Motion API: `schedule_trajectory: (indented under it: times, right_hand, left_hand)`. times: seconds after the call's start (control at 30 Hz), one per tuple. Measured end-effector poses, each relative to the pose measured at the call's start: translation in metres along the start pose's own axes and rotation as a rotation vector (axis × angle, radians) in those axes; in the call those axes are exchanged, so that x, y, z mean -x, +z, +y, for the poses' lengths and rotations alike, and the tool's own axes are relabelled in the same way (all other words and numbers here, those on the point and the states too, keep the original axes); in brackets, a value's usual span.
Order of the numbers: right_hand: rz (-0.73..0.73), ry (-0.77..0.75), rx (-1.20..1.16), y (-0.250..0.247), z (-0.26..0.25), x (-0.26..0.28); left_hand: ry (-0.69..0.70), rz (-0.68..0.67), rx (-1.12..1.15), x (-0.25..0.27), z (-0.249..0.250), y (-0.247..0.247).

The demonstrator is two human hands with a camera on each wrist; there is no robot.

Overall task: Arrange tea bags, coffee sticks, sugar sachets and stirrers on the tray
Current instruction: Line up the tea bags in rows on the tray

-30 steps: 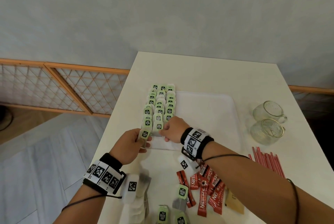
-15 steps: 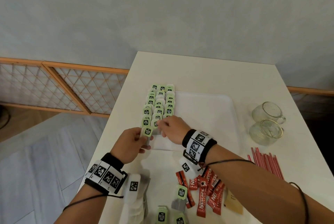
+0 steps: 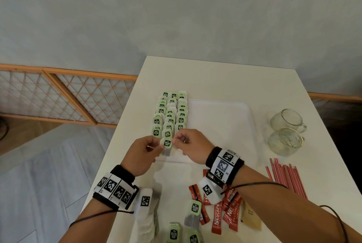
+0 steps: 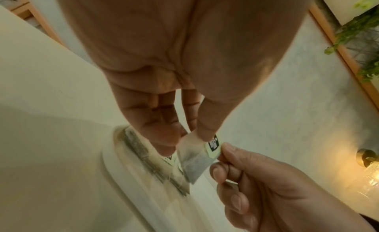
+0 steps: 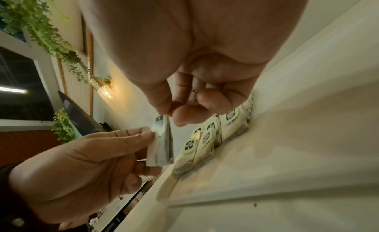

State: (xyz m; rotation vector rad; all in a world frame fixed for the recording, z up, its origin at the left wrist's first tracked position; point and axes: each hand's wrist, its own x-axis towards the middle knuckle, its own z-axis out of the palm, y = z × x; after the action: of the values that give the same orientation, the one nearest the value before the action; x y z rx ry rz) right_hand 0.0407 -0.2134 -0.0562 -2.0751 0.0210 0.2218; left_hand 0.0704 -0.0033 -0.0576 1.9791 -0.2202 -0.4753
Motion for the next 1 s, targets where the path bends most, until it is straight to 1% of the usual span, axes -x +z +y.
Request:
schedule_trajectory:
  times: [0.13, 0.3, 0.37, 0.43, 0.53, 0.63, 0.73, 0.8, 0.87, 1.0]
  right_hand:
    - [-0.053, 0.034, -0.015, 0.005, 0.006, 0.006]
    - [-0.096, 0.023, 0.001, 0.009, 0.008, 0.01]
    - [-0.087, 0.036, 0.012, 0.005, 0.009, 0.009]
    - [-0.047, 0.078, 0.057, 0.0, 0.014, 0.005]
    - [0.005, 0.15, 0.161, -0.007, 0.022, -0.005]
    - [0.002, 0.22, 0.251, -0.011, 0.027, -0.014]
    - [-0.006, 0.252, 0.307, -0.01, 0.024, -0.02]
    - [-0.005, 0.27, 0.331, -0.009, 0.021, -0.024]
    - [-0.016, 0.296, 0.349, -0.009, 0.019, -0.028]
    - [-0.048, 0.324, 0.384, -0.009, 0.014, -0.03]
  left_hand:
    - [0.031, -0.015, -0.007, 0.001, 0.002, 0.0]
    - [0.044, -0.033, -0.009, 0.001, 0.002, 0.004]
    - [0.039, -0.03, -0.021, 0.002, 0.0, 0.005]
    - [0.03, -0.032, -0.054, 0.002, -0.004, 0.004]
    - [0.039, -0.029, -0.199, 0.0, -0.009, 0.001]
    - [0.066, -0.005, -0.354, -0.001, -0.007, -0.002]
    - [0.134, -0.01, -0.522, -0.006, -0.001, -0.004]
    - [0.152, -0.041, -0.61, -0.011, 0.002, -0.004]
    - [0.136, -0.087, -0.677, -0.015, 0.004, -0.005]
    - [0.135, -0.184, -0.754, -0.02, 0.005, -0.007]
